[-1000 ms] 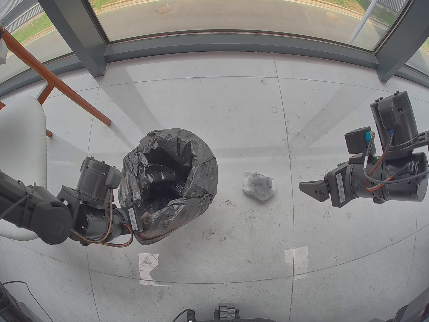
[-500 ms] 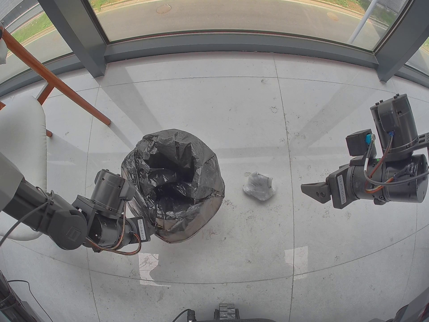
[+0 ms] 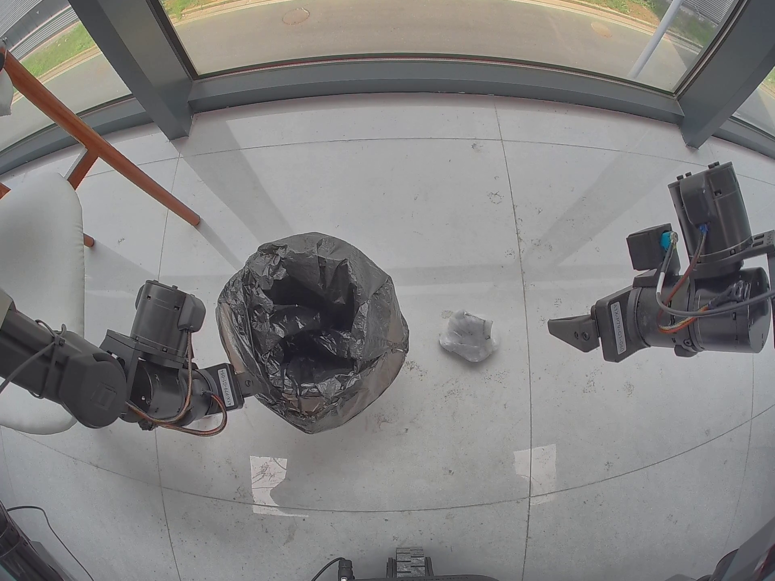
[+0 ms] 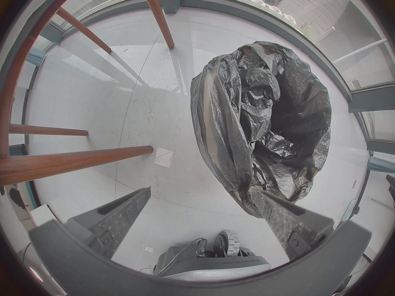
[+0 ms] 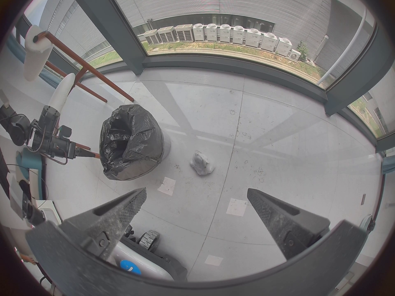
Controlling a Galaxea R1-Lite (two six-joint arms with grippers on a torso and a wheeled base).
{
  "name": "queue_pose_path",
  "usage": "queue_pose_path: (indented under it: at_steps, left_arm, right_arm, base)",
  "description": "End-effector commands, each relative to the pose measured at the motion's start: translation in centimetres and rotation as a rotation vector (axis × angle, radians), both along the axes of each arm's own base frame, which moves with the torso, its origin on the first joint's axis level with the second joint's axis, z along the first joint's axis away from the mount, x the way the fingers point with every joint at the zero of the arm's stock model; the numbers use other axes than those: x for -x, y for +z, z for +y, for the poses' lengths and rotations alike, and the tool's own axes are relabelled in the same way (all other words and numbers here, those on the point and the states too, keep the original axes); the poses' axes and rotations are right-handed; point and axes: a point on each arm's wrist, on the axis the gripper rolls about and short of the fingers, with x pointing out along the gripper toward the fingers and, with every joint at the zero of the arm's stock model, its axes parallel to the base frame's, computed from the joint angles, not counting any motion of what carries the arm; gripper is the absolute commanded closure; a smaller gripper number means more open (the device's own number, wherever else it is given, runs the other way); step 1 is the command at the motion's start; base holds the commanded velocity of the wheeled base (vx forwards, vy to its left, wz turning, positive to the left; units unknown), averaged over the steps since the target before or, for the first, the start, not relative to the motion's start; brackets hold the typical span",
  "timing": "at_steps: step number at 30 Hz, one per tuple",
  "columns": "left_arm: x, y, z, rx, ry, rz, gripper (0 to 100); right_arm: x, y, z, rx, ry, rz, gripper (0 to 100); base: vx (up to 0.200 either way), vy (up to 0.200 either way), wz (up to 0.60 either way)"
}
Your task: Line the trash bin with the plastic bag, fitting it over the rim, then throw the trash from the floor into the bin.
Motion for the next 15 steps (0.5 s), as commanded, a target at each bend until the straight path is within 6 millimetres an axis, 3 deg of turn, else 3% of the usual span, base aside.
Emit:
queue_pose_path:
  at_steps: [1,4,6,8,15]
  left_arm:
    - [-0.8,1.1,0.6,0.023,0.019,-0.05,0]
    - [-1.2,3.4,-0.4,0.103,-0.055,-0.134,0]
    - [0.7,6.9,-2.0,0.193,-0.2,-0.225,0]
    - [2.4,8.5,-2.6,0.184,-0.277,-0.273,0]
    - [7.8,11.4,-0.8,0.119,-0.353,-0.273,0]
  right_arm:
    - [-0.6,0.0,-0.4,0.002,-0.019,0.001,0]
    - [-1.2,0.1,-1.3,0.003,-0.056,-0.002,0]
    - [-1.8,-0.2,-1.9,0.007,-0.085,0.01,0]
    - [-1.7,-0.5,-2.0,0.008,-0.086,0.019,0]
    - [-2.3,-1.4,-2.0,-0.051,-0.005,0.095,0]
  base:
    - [0.0,0.0,0.0]
    - [0.0,0.0,0.0]
    - [0.0,0.0,0.0]
    - [0.0,0.0,0.0]
    - [0.0,0.0,0.0]
